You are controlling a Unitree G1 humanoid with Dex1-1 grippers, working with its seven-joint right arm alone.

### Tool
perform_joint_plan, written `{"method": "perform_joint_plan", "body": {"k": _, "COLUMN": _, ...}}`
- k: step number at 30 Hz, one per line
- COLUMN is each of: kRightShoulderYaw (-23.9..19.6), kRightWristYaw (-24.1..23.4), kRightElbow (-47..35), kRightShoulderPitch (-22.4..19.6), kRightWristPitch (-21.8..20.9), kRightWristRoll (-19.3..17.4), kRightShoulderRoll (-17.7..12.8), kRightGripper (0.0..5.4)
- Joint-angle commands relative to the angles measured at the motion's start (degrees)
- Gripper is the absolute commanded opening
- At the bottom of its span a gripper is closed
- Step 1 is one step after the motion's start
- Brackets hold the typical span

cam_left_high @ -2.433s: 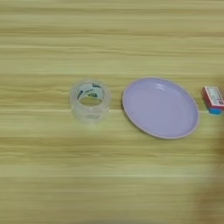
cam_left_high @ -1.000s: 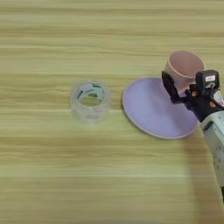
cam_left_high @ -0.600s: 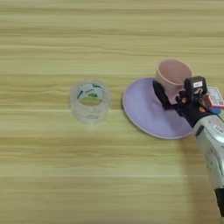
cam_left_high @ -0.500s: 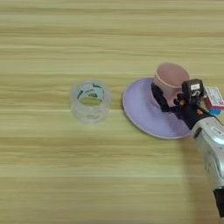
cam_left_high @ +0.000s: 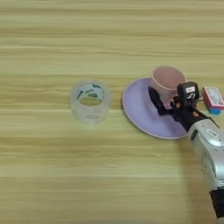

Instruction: Move the objects on the table

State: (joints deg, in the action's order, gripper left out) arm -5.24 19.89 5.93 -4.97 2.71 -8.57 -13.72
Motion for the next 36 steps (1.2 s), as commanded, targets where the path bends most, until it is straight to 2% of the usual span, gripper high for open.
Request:
{"method": "perform_joint_plan", "body": {"k": 1, "kRightShoulderYaw": 0.1, "kRightWristYaw": -0.1, "kRightElbow": -1.4, "kRightShoulderPitch": -2.2, "kRightWristPitch": -1.2, "kRightWristRoll": 0.6, "kRightShoulderRoll": -0.8, "kRightGripper": 5.09}}
{"method": "perform_joint_plan", "body": {"k": 4, "kRightShoulderYaw": 0.0, "kRightWristYaw": -0.1, "kRightElbow": -1.4, "kRightShoulderPitch": -2.2, "kRightWristPitch": -1.4, "kRightWristRoll": 0.8, "kRightShoulderRoll": -0.7, "kRightGripper": 5.35}}
{"method": "perform_joint_plan", "body": {"k": 22, "kRightShoulderYaw": 0.2, "kRightWristYaw": 0.3, "kRightElbow": -1.9, "kRightShoulderPitch": -1.3, "kRightWristPitch": -2.0, "kRightWristRoll": 1.2, "kRightShoulderRoll": -1.1, "kRightGripper": 5.35}}
{"method": "perform_joint_plan", "body": {"k": 36, "kRightShoulderYaw": 0.6, "kRightWristYaw": 0.8, "kRightElbow": -2.3, "kRightShoulderPitch": 0.3, "kRightWristPitch": -0.1, "kRightWristRoll": 3.0, "kRightShoulderRoll": -1.8, "kRightGripper": 5.35}}
